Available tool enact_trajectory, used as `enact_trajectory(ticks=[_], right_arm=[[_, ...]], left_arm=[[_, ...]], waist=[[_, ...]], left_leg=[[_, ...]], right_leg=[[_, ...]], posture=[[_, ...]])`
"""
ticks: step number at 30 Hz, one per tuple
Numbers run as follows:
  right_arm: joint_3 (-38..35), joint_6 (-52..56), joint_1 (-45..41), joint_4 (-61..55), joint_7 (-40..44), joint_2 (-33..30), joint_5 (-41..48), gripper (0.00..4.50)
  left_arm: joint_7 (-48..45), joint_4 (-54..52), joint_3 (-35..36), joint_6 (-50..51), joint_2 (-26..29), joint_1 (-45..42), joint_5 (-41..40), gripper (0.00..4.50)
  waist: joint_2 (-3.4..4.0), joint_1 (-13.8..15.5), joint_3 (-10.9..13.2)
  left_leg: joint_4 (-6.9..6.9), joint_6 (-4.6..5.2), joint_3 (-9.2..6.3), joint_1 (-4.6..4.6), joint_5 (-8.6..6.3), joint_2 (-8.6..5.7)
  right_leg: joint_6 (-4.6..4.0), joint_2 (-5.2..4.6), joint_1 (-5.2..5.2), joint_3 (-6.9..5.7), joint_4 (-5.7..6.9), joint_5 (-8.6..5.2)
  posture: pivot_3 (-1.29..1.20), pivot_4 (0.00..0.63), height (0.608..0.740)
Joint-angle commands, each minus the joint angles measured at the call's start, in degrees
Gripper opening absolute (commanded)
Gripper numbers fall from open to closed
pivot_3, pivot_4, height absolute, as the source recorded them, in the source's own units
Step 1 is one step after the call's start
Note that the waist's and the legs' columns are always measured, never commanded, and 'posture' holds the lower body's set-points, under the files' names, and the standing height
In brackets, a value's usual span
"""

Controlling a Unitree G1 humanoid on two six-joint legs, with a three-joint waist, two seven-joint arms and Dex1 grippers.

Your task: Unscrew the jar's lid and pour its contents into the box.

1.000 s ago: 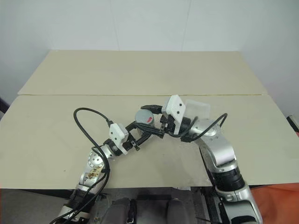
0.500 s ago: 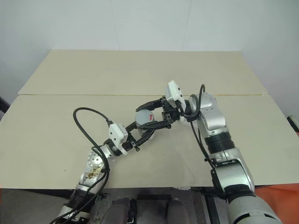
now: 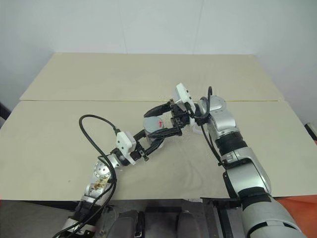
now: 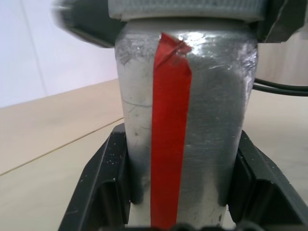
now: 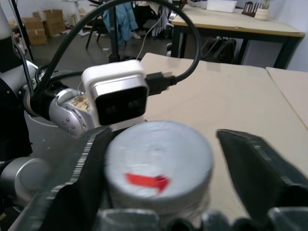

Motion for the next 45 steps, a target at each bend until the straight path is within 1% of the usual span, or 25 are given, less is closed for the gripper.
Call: enact_trajectory(ticks=[1,4,6,8,10,13,18,22,29,34,45], right_arm=[[-5.0,-3.9,1.2,-4.4,2.8,-0.7,0.6,4.44],[-7.2,-4.5,3.9,-8.6,1.9,-2.0,0.4,4.44],[-8.6,-3.9,5.4,-11.1,-0.2,-2.2,0.0,4.44],[-10.1,-5.9,7.5,-14.3,-3.5,-2.1,-1.2,4.44],[-11.3,-4.8,9.3,-17.7,-6.0,-2.1,-1.1,4.44],[-12.8,-3.1,12.8,-23.8,-7.6,-3.1,0.0,4.44],[-12.4,2.6,17.1,-35.1,-23.0,-0.4,-4.0,4.44],[-10.4,4.2,20.9,-40.1,-29.5,2.0,-7.1,4.44],[-9.4,6.1,23.0,-43.1,-33.0,2.1,-8.7,4.44],[-8.8,6.7,23.2,-42.9,-34.9,2.4,-10.2,4.44],[-10.5,7.1,24.4,-43.2,-35.2,0.4,-9.1,4.44]], left_arm=[[-0.3,-1.6,-0.5,-1.7,-0.4,-1.1,-0.4,2.11],[-0.4,-1.2,-0.5,-1.7,-0.5,-1.4,-0.5,2.11],[-0.5,-1.0,-0.5,-1.7,-0.5,-1.5,-0.5,2.11],[-0.7,-0.9,-0.5,-1.7,-0.5,-1.6,-0.6,2.11],[-0.9,-0.7,-0.5,-1.9,-0.5,-1.7,-0.6,2.11],[-0.9,-0.5,-0.4,-1.9,-0.5,-1.7,-0.6,2.11],[-0.6,-0.2,-0.4,-1.9,-0.8,-1.7,-0.4,2.11],[-0.2,0.3,-0.4,-2.0,-1.2,-2.2,-0.1,2.11],[0.1,0.6,-0.5,-2.3,-1.4,-2.1,0.1,2.11],[0.2,0.3,-0.6,-2.3,-1.6,-2.0,0.1,2.11],[0.2,0.0,0.2,-2.3,-1.2,-1.5,-0.7,2.11]], waist=[[0.0,0.0,0.0],[0.0,0.1,0.0],[0.0,0.1,0.0],[0.0,0.2,0.0],[0.0,0.1,0.0],[0.0,0.2,0.0],[0.0,0.2,0.0],[0.0,0.3,0.0],[0.0,0.6,0.0],[0.0,0.6,0.0],[0.0,0.6,0.0]], left_leg=[[0.0,0.0,0.0,0.0,0.0,0.0],[-0.01,0.0,0.0,0.0,0.0,0.0],[0.0,0.0,0.0,0.0,0.0,0.0],[0.0,0.0,0.0,0.0,0.0,0.0],[0.0,0.0,0.0,0.0,0.0,0.0],[0.0,0.0,0.0,0.0,0.0,0.0],[0.0,-0.01,0.0,0.01,0.0,0.01],[0.0,-0.01,-0.01,0.01,0.0,0.0],[0.04,0.0,0.0,-0.01,0.0,-0.04],[0.04,0.0,0.0,0.0,0.01,-0.04],[0.04,0.0,0.0,-0.01,0.0,-0.04]], right_leg=[[0.0,0.0,0.0,0.0,0.0,0.0],[0.0,0.0,-0.01,0.0,0.01,0.0],[0.0,0.0,0.0,0.0,0.0,0.0],[0.0,-0.01,0.0,0.0,0.01,0.01],[0.01,0.0,-0.01,0.0,0.01,0.01],[0.0,0.0,-0.01,0.01,0.01,0.01],[0.0,-0.01,-0.02,0.01,0.03,0.01],[0.0,0.01,-0.01,0.0,0.02,0.01],[0.03,0.0,0.01,0.0,0.0,0.02],[0.03,0.02,0.01,0.0,0.0,0.02],[0.04,0.02,0.02,0.0,-0.01,0.02]], posture=[[0.0,0.15,0.74],[0.0,0.15,0.74],[0.0,0.15,0.74],[0.0,0.15,0.74],[0.0,0.15,0.74],[0.0,0.15,0.74],[0.0,0.15,0.74],[0.0,0.15,0.74],[0.0,0.15,0.74],[0.0,0.15,0.74],[0.0,0.15,0.74]])
